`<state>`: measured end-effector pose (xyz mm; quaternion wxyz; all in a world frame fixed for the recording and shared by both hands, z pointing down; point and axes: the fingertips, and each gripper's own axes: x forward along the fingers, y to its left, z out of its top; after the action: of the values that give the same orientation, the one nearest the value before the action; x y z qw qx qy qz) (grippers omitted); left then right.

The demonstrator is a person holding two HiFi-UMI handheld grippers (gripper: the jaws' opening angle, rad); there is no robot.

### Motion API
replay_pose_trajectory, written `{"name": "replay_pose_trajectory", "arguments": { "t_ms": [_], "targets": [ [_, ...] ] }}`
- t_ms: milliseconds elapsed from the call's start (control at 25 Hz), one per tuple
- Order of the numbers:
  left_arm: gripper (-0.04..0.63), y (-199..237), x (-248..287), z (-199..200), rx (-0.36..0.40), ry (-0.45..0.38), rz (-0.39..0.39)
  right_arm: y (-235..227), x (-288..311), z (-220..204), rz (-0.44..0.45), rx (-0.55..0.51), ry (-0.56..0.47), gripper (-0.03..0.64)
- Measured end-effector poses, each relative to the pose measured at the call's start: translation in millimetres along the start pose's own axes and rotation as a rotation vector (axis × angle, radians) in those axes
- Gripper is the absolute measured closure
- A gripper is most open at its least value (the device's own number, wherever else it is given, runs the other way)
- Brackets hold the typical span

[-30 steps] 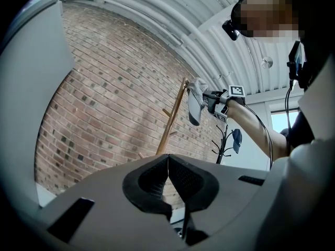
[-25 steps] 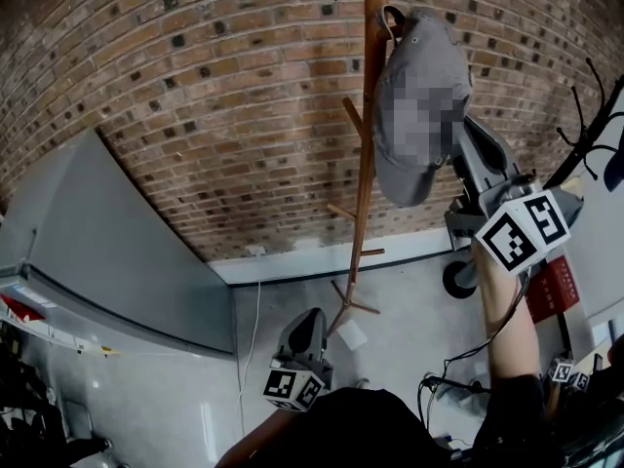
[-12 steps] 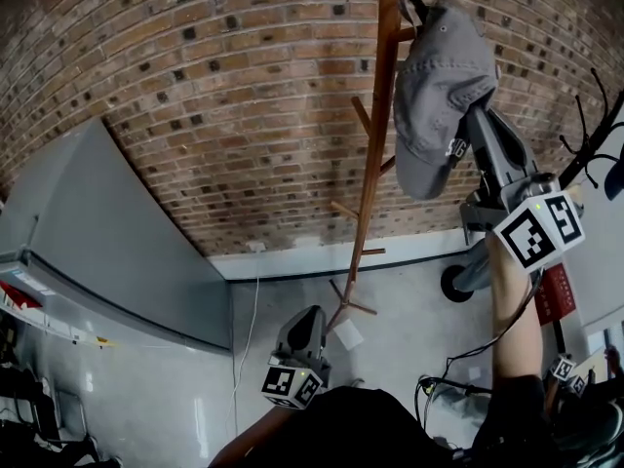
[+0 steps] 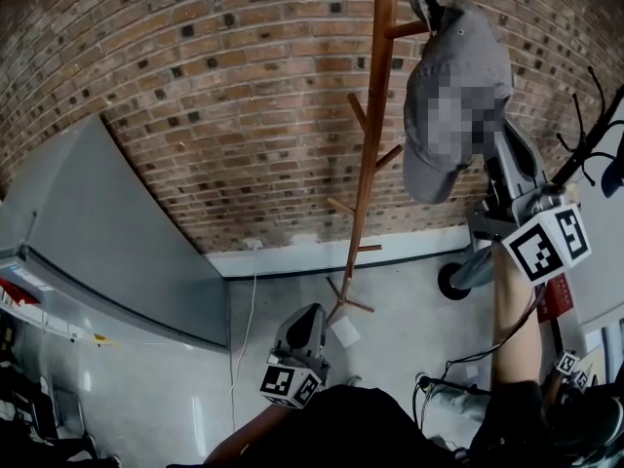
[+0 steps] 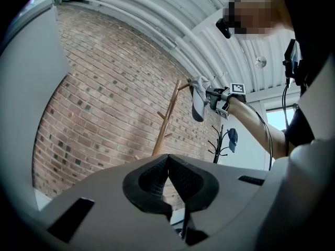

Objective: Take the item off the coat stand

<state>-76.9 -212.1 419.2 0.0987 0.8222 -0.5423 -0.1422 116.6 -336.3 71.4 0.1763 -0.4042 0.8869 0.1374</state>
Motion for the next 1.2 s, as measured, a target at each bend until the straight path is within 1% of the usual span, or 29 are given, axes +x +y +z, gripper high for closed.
{"name": "replay_pose_trajectory", "arguments": {
  "t_ms": [120,200,280,400,520,800,920,1000,1080,1120,1200],
  "targets": [
    [0.58,-2.3,-1.3,-4.1,-0.001,0.003,-0.008,0.8,-10.8,-2.0,-0.006,-0.007,0.003,0.587],
    [0.58,-3.6,-2.9,-6.0,0.005,0.008,-0.016,2.3,-18.9,-4.4,-0.014,-0.031,0.006,0.588],
    [0.58,-7.5,-4.7,-4.5,0.031,0.014,-0.026,3.1,-28.2,-7.5,-0.025,-0.051,0.013,0.587],
    [0.58,-13.4,-4.8,2.2,0.06,0.012,-0.032,1.9,-42.1,-12.5,-0.041,-0.046,0.017,0.587],
    [0.58,-14.6,-5.0,5.0,0.062,0.008,-0.032,0.5,-55.4,-19.2,-0.056,-0.038,0.024,0.586],
    [0.58,-10.8,-9.4,4.6,0.062,0.011,-0.021,-1.5,-81.1,-34.3,-0.085,-0.06,0.059,0.586],
    [0.58,-1.1,-9.4,10.1,0.064,0.004,0.002,1.4,-91.3,-42.4,-0.084,-0.061,0.079,0.586],
    [0.58,6.4,-10.0,19.9,0.102,-0.018,0.033,4.8,-99.1,-49.1,-0.081,-0.059,0.093,0.586],
    [0.58,8.8,-11.4,33.3,0.169,-0.05,0.06,9.0,-108.3,-58.2,-0.083,-0.05,0.105,0.586],
    [0.58,8.3,-11.8,39.4,0.19,-0.063,0.067,10.8,-113.3,-63.4,-0.085,-0.04,0.111,0.586],
    [0.58,6.5,-11.8,47.9,0.194,-0.084,0.07,14.1,-124.0,-73.9,-0.092,-0.001,0.119,0.586]
  ]
}}
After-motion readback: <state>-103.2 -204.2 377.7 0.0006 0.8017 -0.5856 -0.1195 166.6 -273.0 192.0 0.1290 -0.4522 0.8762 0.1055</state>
